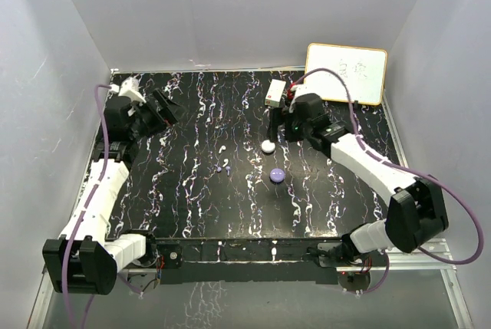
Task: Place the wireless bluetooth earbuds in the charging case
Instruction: Pick up the charging case at the center of the board.
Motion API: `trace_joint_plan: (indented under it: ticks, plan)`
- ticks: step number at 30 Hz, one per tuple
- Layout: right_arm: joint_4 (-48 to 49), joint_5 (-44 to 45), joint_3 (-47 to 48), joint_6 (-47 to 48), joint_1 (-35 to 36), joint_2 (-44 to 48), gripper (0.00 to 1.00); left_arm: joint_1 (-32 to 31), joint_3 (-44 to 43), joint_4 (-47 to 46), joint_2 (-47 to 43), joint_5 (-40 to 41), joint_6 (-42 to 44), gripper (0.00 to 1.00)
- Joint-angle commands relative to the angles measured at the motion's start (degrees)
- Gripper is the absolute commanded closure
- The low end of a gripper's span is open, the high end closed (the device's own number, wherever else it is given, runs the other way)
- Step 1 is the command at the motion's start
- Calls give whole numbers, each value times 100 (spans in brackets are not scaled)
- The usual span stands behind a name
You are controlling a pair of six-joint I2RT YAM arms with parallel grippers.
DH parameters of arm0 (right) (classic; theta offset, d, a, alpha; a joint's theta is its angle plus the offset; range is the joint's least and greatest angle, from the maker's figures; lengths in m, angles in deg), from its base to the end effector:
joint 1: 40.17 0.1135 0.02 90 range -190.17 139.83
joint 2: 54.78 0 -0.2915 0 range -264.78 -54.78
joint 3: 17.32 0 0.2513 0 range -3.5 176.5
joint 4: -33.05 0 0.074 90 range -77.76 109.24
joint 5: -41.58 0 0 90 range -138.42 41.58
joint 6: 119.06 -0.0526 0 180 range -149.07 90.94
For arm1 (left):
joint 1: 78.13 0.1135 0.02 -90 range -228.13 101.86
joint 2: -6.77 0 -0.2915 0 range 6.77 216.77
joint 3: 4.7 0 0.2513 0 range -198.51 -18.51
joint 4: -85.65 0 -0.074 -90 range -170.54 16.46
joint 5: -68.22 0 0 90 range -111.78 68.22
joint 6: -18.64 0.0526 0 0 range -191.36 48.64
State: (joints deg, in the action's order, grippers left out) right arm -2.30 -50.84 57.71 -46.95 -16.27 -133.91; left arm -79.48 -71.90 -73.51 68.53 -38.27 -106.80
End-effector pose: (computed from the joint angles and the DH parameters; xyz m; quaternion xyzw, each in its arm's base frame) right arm 0.2856 0.1290 0.3014 -0.0564 0.9024 0.1701 0.3920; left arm 0.2518 -0.0209 0.3611 -0.1477 0.7781 -0.2975 0.5331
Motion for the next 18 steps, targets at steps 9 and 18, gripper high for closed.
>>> trace_joint_plan:
  ticks: [9, 18]
  plan:
    - [459, 1452, -213, 59, 1079, -1258, 4, -1347, 654, -286, 146, -47, 334, 1]
    - [477, 1458, 334, -72, 1082, -2023, 3, -1630, 632, -506, 564, -47, 332, 1]
